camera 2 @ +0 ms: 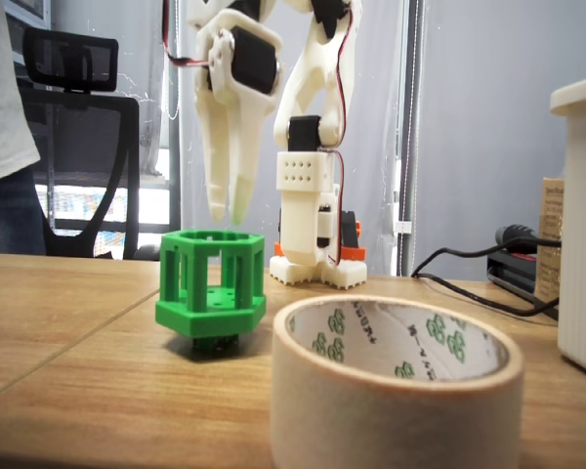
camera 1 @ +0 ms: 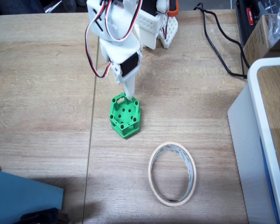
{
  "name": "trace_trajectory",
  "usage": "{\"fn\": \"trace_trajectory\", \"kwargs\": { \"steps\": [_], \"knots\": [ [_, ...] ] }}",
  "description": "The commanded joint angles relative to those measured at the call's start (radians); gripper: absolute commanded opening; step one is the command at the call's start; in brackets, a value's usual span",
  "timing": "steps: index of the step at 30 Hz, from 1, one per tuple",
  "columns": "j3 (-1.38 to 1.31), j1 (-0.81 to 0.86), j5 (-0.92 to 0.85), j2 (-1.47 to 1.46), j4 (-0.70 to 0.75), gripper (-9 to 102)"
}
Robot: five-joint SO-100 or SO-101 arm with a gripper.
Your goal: Grasp a component and put it in the bin.
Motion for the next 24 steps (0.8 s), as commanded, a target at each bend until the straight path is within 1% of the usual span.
{"fn": "trace_trajectory", "kwargs": {
  "steps": [1,5,11,14,24],
  "knots": [
    [-0.061,0.032,0.006,0.0,-0.015,17],
    [-0.063,0.078,0.005,-0.002,-0.04,17],
    [-0.052,0.121,0.006,-0.003,-0.227,17],
    [-0.046,0.124,0.006,-0.005,-0.288,17],
    [-0.017,0.11,0.008,-0.063,-0.298,17]
  ]
}}
